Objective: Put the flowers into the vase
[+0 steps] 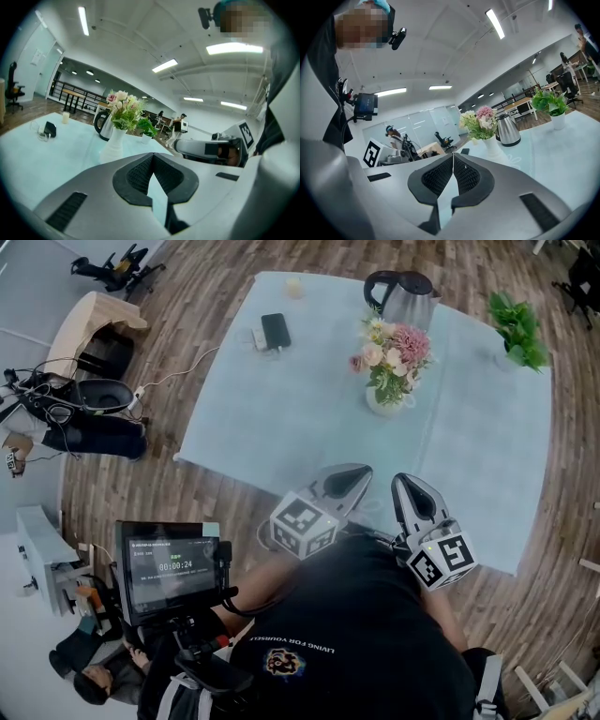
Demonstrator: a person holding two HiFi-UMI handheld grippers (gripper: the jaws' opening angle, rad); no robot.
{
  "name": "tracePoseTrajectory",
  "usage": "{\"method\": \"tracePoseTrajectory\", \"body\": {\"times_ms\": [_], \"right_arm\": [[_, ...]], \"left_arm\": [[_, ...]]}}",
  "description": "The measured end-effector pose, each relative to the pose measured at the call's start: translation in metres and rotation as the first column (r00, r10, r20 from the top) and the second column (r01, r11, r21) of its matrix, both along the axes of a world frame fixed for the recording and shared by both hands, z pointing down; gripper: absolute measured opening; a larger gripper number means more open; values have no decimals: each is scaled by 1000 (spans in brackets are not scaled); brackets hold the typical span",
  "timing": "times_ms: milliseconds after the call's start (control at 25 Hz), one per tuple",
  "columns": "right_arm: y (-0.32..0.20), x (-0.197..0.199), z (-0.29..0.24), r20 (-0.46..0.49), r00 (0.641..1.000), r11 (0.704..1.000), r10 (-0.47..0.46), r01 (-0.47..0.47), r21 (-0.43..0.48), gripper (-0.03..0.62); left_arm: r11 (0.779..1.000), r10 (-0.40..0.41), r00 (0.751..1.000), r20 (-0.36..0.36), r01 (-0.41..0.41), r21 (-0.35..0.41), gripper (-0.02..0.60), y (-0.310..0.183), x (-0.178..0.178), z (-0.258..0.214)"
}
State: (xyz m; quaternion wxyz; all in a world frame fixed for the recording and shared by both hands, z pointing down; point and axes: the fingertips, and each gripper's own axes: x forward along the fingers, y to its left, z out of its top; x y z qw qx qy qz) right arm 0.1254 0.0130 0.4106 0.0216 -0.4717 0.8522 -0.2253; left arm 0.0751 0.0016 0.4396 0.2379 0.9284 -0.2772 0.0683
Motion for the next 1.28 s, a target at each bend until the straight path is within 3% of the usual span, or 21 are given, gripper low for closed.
{"method": "tracePoseTrajectory", "body": {"times_ms": [120,200,520,840,1040,1280], "right_arm": [[0,0,-1,2,1000,1000,1,-1,1,20],[0,0,0,3,1000,1000,2,-2,-1,20],[-2,-1,0,8,1000,1000,2,-2,-4,20],[-1,-1,-1,11,1000,1000,1,-1,-5,20],[-2,1,-2,17,1000,1000,2,-2,-3,20],[-4,5,-4,47,999,1000,10,-10,1,20]], "left_arm": [[996,-16,991,-130,4,-94,8,-2,-4,-3],[992,-37,983,-179,14,-128,8,-5,-8,-5],[986,-67,974,-217,31,-165,8,-13,-14,-5],[965,-102,946,-308,19,-261,8,-21,-22,-6],[956,-112,891,-439,-25,-294,9,-31,-29,-21],[952,-142,777,-614,-63,-300,8,-43,-42,-46]]}}
